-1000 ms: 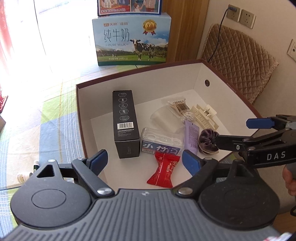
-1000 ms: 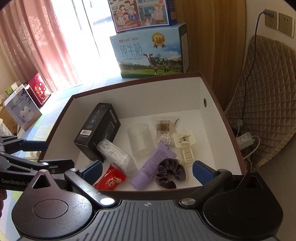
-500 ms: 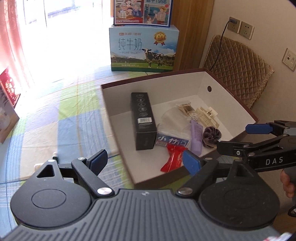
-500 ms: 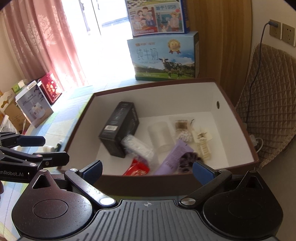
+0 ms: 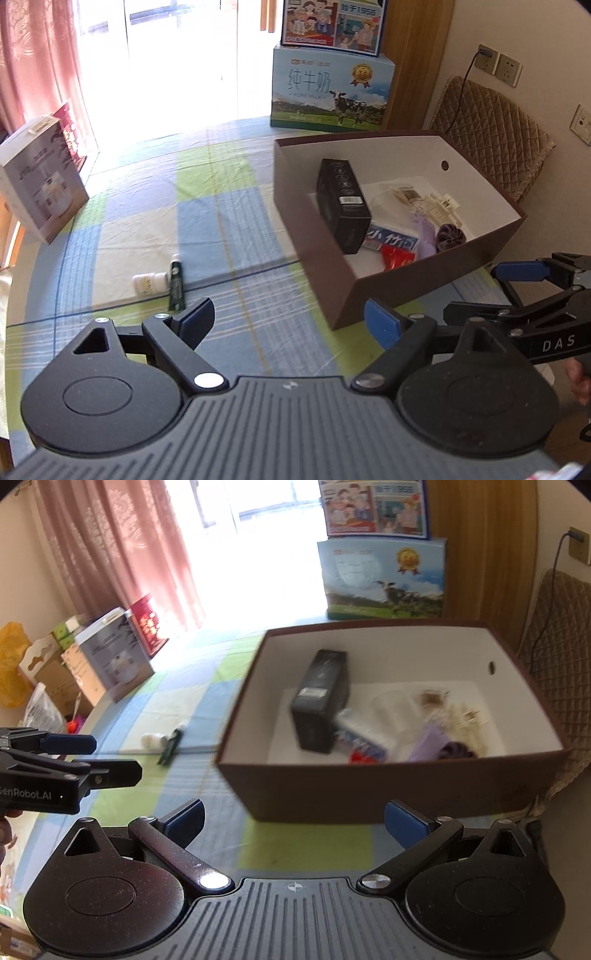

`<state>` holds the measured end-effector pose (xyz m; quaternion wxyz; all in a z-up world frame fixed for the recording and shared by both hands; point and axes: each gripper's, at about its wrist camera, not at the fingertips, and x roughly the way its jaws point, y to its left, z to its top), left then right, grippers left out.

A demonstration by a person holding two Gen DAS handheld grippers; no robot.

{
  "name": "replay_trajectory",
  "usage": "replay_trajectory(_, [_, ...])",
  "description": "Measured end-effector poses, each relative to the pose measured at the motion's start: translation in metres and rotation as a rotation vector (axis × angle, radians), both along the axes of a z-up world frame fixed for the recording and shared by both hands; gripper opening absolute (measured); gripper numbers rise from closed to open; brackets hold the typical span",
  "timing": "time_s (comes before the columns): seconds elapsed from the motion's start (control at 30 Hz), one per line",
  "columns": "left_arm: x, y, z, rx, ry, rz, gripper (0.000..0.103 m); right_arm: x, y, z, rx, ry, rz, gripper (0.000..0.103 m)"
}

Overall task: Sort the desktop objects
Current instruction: 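Withdraw both open tools from the brown box toward the pill bottle and green tube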

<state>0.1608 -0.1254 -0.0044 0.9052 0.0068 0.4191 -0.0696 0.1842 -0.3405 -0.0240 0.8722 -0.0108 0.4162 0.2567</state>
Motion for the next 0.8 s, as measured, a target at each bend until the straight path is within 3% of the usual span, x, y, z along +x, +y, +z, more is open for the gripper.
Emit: replay_trajectory(0.8, [-0.045,0.123,-0.019,0.013,0.05,0.11,0.086,-0.05,0.127,-0.034,-0.019,0.077,0.12,0.101])
